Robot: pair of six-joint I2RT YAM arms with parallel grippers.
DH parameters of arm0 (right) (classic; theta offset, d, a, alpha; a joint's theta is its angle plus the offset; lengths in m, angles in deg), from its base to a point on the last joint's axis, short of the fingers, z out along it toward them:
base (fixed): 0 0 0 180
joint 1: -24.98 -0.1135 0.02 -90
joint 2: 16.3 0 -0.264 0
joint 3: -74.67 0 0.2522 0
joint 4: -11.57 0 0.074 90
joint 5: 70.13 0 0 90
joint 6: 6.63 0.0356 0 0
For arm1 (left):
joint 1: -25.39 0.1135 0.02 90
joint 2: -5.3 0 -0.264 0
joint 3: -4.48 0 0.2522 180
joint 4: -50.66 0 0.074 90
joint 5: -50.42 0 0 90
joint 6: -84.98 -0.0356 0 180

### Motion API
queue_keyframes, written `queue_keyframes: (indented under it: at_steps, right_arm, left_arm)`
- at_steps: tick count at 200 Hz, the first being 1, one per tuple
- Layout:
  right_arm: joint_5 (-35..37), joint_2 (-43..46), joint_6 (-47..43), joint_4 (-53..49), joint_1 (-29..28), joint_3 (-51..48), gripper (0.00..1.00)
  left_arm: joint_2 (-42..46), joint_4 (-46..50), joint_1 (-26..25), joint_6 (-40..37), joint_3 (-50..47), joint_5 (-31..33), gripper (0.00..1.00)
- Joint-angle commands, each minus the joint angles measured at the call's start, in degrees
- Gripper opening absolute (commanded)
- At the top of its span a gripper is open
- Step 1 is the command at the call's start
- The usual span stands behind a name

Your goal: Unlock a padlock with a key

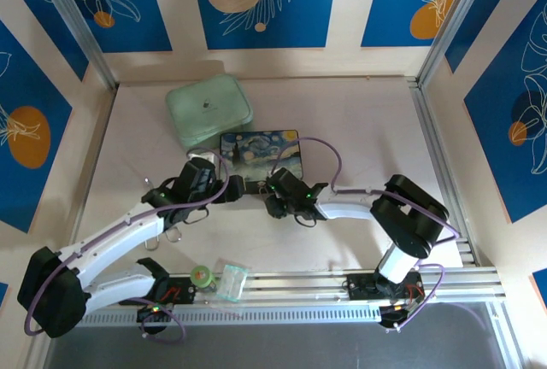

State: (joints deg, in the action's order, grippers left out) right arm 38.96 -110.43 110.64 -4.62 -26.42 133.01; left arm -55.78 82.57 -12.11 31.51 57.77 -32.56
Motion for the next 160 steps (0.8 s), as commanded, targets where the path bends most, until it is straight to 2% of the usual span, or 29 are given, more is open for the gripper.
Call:
queue_keyframes:
  at_steps: [1, 38, 73, 105, 125, 147, 160]
  right_arm:
    - [-0.7, 3.6, 2.6, -2.2, 1.2, -2.3, 0.30]
    - [-3.3, 7.2, 4.7, -2.7, 3.9, -5.4, 0.29]
    - [-4.2, 9.9, 6.4, -2.6, 5.6, -8.3, 0.29]
    - [-4.6, 10.9, 8.8, -1.9, 7.1, -10.1, 0.29]
    - [-3.8, 11.4, 10.6, -1.9, 7.6, -10.9, 0.29]
    - [-6.6, 11.2, 13.1, 1.5, 9.5, -12.0, 0.29]
    - [-8.6, 10.3, 15.4, 4.6, 10.0, -12.4, 0.29]
  left_arm:
    - [-1.8, 3.3, -2.1, -13.1, 5.6, 1.8, 1.00]
    - [-10.6, 7.9, -9.3, -31.8, 14.7, 9.1, 1.00]
    - [-23.7, 8.7, -13.3, -46.4, 22.1, 8.2, 0.99]
    - [-30.3, 8.0, -13.4, -50.5, 25.3, 7.4, 0.93]
    - [-31.4, 8.2, -13.9, -51.0, 26.3, 5.9, 0.84]
    - [-33.7, 9.8, -15.5, -51.9, 26.8, 8.1, 0.76]
    - [-35.4, 10.7, -16.3, -51.5, 26.8, 9.7, 0.66]
